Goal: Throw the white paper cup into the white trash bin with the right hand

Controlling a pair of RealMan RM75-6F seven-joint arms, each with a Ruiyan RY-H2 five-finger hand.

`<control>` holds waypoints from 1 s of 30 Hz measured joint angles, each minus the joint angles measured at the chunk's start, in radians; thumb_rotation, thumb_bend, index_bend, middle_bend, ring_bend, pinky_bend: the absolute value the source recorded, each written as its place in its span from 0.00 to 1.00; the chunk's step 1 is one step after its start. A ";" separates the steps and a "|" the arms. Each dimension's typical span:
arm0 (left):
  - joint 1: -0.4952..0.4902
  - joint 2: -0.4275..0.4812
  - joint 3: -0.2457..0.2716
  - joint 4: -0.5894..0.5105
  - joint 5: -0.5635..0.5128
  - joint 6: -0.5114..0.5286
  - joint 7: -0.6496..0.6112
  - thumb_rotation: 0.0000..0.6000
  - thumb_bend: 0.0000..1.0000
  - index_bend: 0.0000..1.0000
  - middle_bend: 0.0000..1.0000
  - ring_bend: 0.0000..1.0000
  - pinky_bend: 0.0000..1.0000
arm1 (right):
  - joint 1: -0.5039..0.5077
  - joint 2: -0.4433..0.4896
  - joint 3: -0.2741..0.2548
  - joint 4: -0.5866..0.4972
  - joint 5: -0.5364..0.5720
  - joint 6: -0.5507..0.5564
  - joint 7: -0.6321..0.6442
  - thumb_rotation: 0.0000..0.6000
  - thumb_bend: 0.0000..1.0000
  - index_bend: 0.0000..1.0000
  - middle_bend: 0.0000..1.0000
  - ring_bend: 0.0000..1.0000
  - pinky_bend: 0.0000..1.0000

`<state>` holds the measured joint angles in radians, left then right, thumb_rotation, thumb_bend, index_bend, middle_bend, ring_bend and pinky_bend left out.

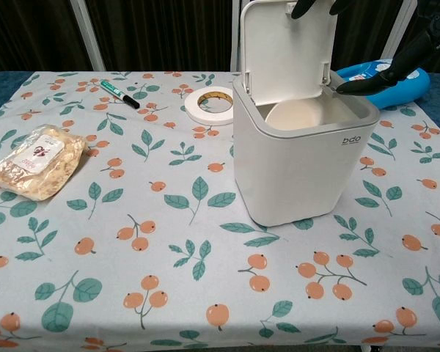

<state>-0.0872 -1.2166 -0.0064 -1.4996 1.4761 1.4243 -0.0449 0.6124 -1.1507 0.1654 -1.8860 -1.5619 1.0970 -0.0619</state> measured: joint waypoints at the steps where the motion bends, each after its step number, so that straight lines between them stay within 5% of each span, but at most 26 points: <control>1: 0.000 0.000 0.001 0.000 0.001 0.001 0.001 1.00 0.23 0.16 0.15 0.03 0.12 | -0.001 0.001 0.000 0.001 -0.004 0.006 0.004 1.00 0.08 0.00 0.09 0.00 0.17; 13: -0.001 0.001 -0.003 -0.005 0.006 0.007 0.001 1.00 0.23 0.16 0.15 0.03 0.12 | -0.094 0.049 -0.036 0.041 -0.039 0.139 -0.058 1.00 0.10 0.00 0.11 0.00 0.13; 21: -0.003 -0.010 -0.011 -0.002 0.027 0.033 0.020 1.00 0.23 0.16 0.15 0.03 0.13 | -0.302 0.051 -0.130 0.194 -0.009 0.321 -0.096 1.00 0.11 0.00 0.02 0.00 0.00; 30: -0.011 -0.013 -0.024 -0.020 0.036 0.050 0.051 1.00 0.23 0.16 0.15 0.03 0.13 | -0.400 0.026 -0.164 0.360 0.071 0.353 -0.039 1.00 0.13 0.00 0.00 0.00 0.00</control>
<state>-0.0981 -1.2293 -0.0307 -1.5200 1.5126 1.4742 0.0065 0.2119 -1.1249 0.0013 -1.5259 -1.4910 1.4497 -0.1005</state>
